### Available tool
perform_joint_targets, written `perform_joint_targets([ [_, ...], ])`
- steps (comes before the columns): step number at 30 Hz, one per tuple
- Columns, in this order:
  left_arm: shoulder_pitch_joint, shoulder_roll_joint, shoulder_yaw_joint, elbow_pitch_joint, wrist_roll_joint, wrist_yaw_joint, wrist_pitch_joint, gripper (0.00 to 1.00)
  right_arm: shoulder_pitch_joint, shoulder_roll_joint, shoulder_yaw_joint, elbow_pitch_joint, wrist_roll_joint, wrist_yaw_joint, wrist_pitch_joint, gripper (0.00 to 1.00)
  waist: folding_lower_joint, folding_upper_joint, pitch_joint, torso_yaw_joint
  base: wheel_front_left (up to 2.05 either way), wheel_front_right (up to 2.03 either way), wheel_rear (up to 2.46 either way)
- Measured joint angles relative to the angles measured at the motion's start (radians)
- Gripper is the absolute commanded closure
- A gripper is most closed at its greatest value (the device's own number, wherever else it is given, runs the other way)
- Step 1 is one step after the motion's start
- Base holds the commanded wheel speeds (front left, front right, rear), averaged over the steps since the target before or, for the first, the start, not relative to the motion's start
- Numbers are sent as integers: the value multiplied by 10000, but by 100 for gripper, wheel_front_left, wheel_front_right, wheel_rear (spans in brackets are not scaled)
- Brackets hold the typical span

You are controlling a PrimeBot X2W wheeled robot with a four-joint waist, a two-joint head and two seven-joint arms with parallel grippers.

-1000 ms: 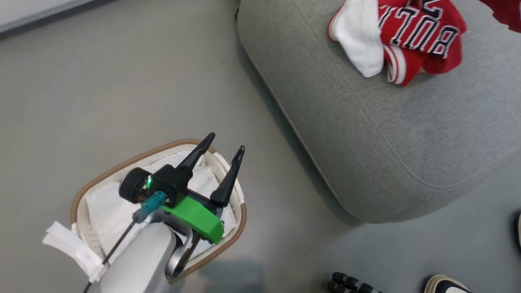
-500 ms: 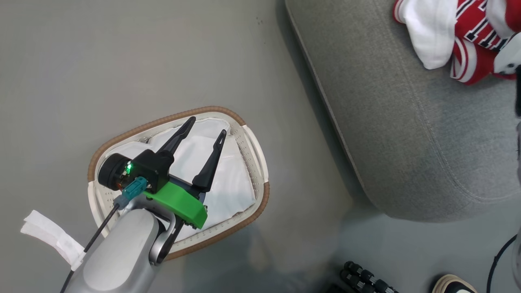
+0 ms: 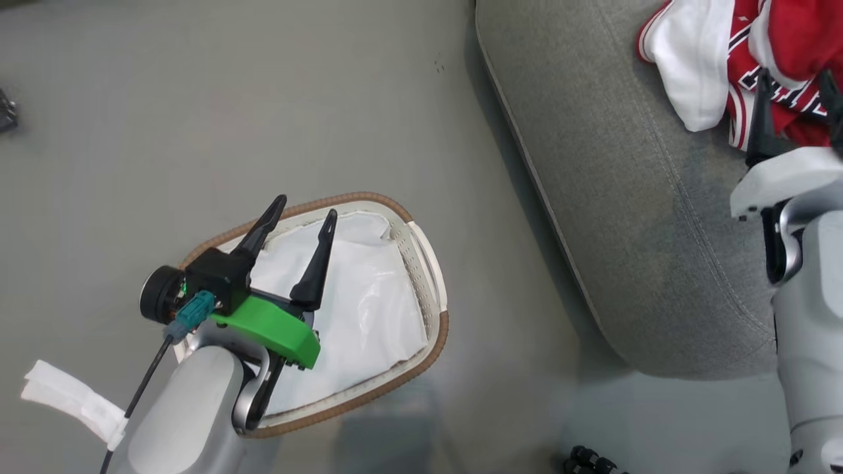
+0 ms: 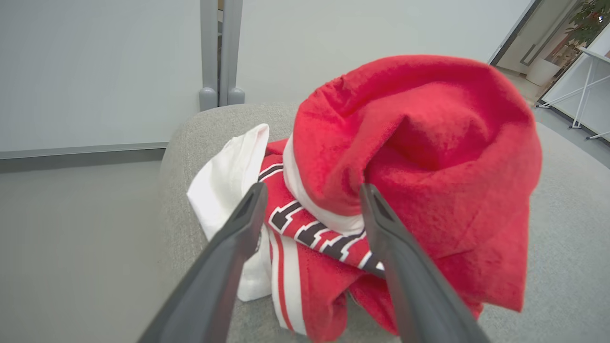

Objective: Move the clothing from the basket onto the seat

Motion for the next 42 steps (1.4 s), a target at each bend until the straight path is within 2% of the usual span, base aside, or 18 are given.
perform_joint_targets([
  [10, 1101, -537, 2249, 222, 619, 0, 0, 0, 1905, 640, 1026, -1425, 825, 0, -2, 0, 0, 0, -1085, 423, 0, 0, 0],
  [14, 1536, -798, 3302, 410, 878, 0, 0, 0, 2251, 867, 1354, -1442, 1085, 0, 0, 0, -1, 0, -1453, 731, 0, 0, 0],
  [21, 1918, -1174, 4437, 523, 1613, 0, 2, 0, 2401, 1016, 2182, -1198, 1160, 0, 0, 0, -1, 0, -1946, 1401, 0, 0, 0],
  [31, 2260, -1563, 5179, 453, 2266, 0, 2, 0, 2860, 1037, 3457, -1183, 1948, 0, 0, 0, -2, 0, -2591, 2211, 0, 0, 0],
  [42, 3046, -1785, 5193, 132, 2255, 0, 0, 0, 3868, 1039, 3917, -1365, 2489, 0, 0, 0, -2, 0, -3415, 2490, 0, 0, 0],
])
